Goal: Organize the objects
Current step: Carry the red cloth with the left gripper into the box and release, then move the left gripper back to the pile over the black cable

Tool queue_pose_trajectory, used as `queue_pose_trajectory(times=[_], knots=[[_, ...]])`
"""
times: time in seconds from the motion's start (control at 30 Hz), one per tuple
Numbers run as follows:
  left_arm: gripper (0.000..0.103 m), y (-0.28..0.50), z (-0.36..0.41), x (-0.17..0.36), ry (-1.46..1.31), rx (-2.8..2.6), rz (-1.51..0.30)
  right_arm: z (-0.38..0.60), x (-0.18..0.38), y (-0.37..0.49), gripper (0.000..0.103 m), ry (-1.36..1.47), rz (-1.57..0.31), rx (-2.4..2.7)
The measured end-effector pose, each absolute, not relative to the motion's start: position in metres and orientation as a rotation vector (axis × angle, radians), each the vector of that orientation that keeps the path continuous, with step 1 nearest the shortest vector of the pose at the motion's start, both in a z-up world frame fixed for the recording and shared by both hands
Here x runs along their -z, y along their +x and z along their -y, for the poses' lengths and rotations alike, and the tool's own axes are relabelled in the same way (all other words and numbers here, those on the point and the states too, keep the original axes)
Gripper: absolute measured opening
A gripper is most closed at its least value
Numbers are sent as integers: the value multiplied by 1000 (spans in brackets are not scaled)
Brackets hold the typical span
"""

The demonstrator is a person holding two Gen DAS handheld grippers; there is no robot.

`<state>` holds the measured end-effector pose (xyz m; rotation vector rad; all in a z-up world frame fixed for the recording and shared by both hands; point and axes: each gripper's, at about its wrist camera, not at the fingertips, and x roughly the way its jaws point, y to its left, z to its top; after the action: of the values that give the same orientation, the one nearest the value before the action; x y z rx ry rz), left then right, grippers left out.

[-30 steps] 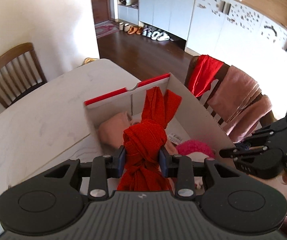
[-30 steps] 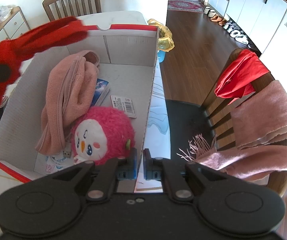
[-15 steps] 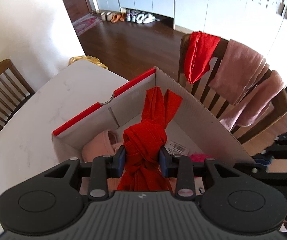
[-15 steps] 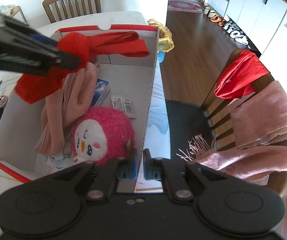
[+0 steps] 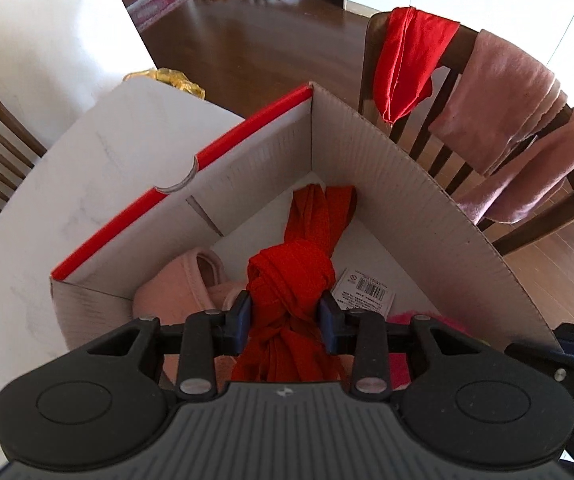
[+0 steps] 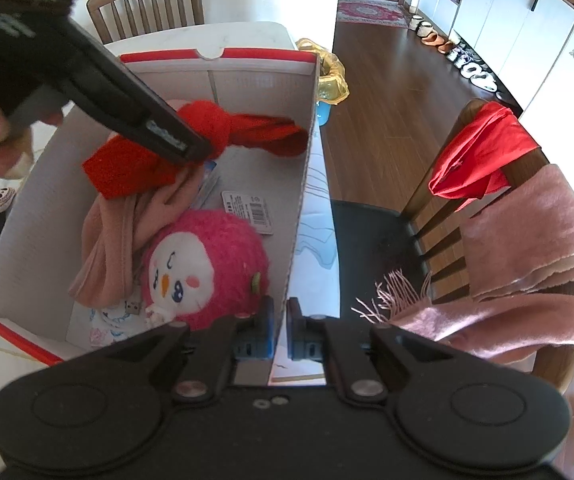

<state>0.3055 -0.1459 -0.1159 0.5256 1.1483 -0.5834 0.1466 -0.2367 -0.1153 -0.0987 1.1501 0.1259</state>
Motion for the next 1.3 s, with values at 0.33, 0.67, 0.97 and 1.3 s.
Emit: queue_pose_trajectory(times=[0.33, 0.67, 0.97, 1.3], knots=[[64, 299, 128, 106, 436, 585, -1111, 237, 117, 146, 5, -89, -1153, -122], [64, 271, 94, 62, 358, 595, -1032, 236, 117, 147, 5, -89, -1158, -117], [64, 236, 39, 22, 265, 576, -968, 237, 116, 147, 5, -84, -1158, -115], [67, 199, -52, 7, 177, 411, -936, 237, 114, 147, 5, -86, -1160, -114]])
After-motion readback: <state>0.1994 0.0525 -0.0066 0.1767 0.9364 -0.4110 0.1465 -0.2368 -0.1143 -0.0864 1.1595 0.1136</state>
